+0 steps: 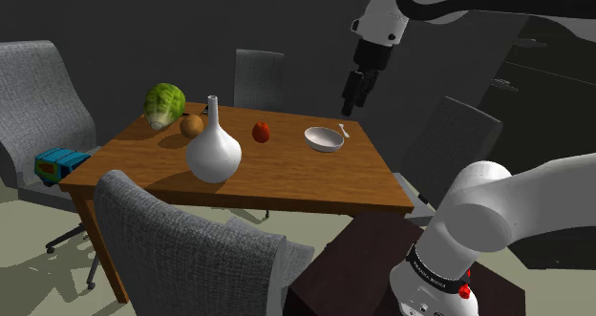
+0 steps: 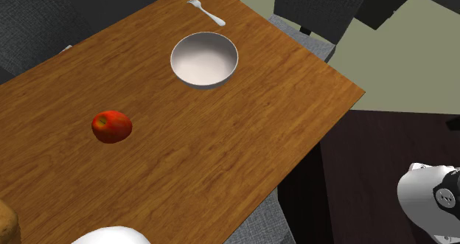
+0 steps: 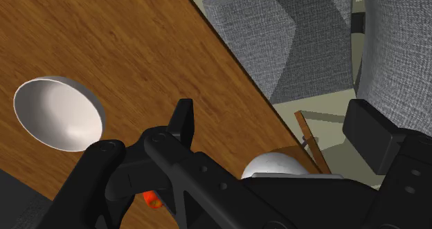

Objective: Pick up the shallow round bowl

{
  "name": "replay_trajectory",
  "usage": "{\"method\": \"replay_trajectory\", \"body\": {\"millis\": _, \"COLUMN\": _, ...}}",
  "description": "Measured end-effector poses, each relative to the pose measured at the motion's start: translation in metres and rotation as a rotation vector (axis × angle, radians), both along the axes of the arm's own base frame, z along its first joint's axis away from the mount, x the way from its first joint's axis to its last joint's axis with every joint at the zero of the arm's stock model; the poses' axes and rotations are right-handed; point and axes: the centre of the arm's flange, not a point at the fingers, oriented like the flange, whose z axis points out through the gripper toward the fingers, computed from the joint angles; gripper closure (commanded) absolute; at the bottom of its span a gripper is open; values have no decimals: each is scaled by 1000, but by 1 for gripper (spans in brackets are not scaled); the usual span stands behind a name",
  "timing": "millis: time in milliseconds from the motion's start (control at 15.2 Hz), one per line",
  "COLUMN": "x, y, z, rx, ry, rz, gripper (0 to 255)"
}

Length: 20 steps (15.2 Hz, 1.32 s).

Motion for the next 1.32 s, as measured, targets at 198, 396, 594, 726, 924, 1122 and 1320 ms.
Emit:
{"method": "replay_trajectory", "body": {"millis": 198, "x": 11, "y": -8, "z": -10, "rx": -3, "ry": 3, "rz": -2, "gripper": 0}}
{"method": "replay_trajectory", "body": {"millis": 396, "x": 32, "y": -28, "z": -34, "rx": -11, "ry": 9, "rz": -8, "gripper": 0}}
{"method": "replay_trajectory", "body": {"millis": 594, "x": 55, "y": -48, "z": -57, "rx": -18, "ry": 15, "rz": -14, "gripper": 0}}
{"method": "replay_trajectory", "body": {"millis": 726, "x": 72, "y": -61, "z": -72, "rx": -24, "ry": 19, "rz": -18, "gripper": 0}}
{"method": "replay_trajectory", "body": {"millis": 924, "x": 94, "y": -80, "z": -92, "rx": -32, "ry": 25, "rz": -23, "gripper": 0}}
{"method": "replay_trajectory", "body": {"millis": 1122, "x": 120, "y": -101, "z": -117, "rx": -40, "ry": 31, "rz": -29, "gripper": 0}}
{"method": "replay_trajectory", "body": {"millis": 1320, "x": 145, "y": -125, "z": -140, "rx": -49, "ry": 37, "rz": -35, "gripper": 0}}
